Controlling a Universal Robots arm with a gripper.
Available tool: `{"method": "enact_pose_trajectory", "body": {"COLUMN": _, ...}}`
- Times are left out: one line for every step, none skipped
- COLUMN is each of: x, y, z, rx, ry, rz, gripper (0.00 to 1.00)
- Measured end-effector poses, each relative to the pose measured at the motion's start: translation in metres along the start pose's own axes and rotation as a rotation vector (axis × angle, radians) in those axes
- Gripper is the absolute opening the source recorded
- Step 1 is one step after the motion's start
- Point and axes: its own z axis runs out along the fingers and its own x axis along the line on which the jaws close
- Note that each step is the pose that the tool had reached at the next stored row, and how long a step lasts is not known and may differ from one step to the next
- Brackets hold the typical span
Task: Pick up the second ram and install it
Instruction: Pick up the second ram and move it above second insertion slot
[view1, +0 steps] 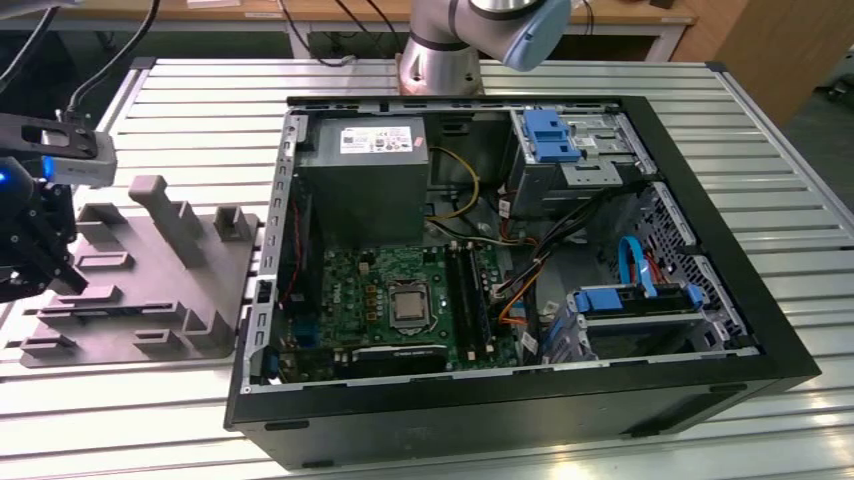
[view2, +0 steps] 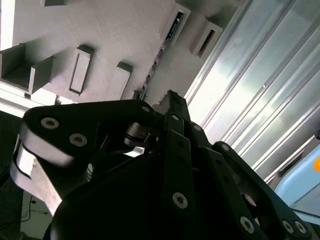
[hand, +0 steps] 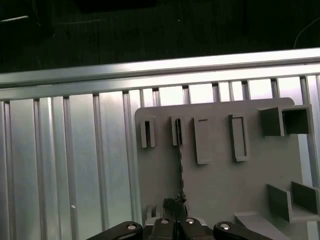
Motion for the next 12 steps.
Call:
{"method": "enact_pose_trajectory", "body": {"x": -0.0001, "y": 0.0, "z": -0.0013, "rx": 0.0005, "ry": -0.001, "rz": 0.0, "gripper": 0.1}}
{"method": "enact_pose_trajectory", "body": {"x": -0.0001, "y": 0.0001, "z": -0.0034, "rx": 0.0005, "ry": -0.0011, "rz": 0.0, "gripper": 0.1}}
{"method": "enact_pose_trajectory", "body": {"x": -0.0001, "y": 0.0002, "z": -0.0062, "rx": 0.0006, "ry": -0.0012, "rz": 0.0, "gripper": 0.1}}
{"method": "enact_pose_trajectory", "body": {"x": -0.0001, "y": 0.0002, "z": -0.0074, "rx": 0.0007, "ry": -0.0013, "rz": 0.0, "gripper": 0.1}}
{"method": "enact_pose_trajectory", "body": {"x": -0.0001, "y": 0.0002, "z": -0.0074, "rx": 0.0009, "ry": -0.0015, "rz": 0.0, "gripper": 0.1}}
{"method": "enact_pose_trajectory", "body": {"x": -0.0001, "y": 0.0002, "z": -0.0074, "rx": 0.001, "ry": -0.0016, "rz": 0.0, "gripper": 0.1}}
{"method": "enact_pose_trajectory", "body": {"x": -0.0001, "y": 0.0002, "z": -0.0074, "rx": 0.001, "ry": -0.0016, "rz": 0.0, "gripper": 0.1}}
{"method": "enact_pose_trajectory", "body": {"x": -0.0002, "y": 0.0002, "z": -0.0075, "rx": 0.0009, "ry": -0.0031, "rz": 0.0, "gripper": 0.1}}
{"method": "enact_pose_trajectory", "body": {"x": -0.0006, "y": 0.0002, "z": -0.0075, "rx": 0.0014, "ry": -0.0046, "rz": -0.001, "gripper": 0.1}}
{"method": "enact_pose_trajectory", "body": {"x": -0.0012, "y": 0.0003, "z": -0.0073, "rx": 0.0016, "ry": -0.0053, "rz": -0.004, "gripper": 0.1}}
{"method": "enact_pose_trajectory", "body": {"x": -0.0012, "y": 0.0002, "z": -0.0067, "rx": 0.0023, "ry": -0.0063, "rz": -0.011, "gripper": 0.1}}
{"method": "enact_pose_trajectory", "body": {"x": -0.0012, "y": 0.0002, "z": -0.0059, "rx": 0.0026, "ry": -0.0067, "rz": -0.02, "gripper": 0.1}}
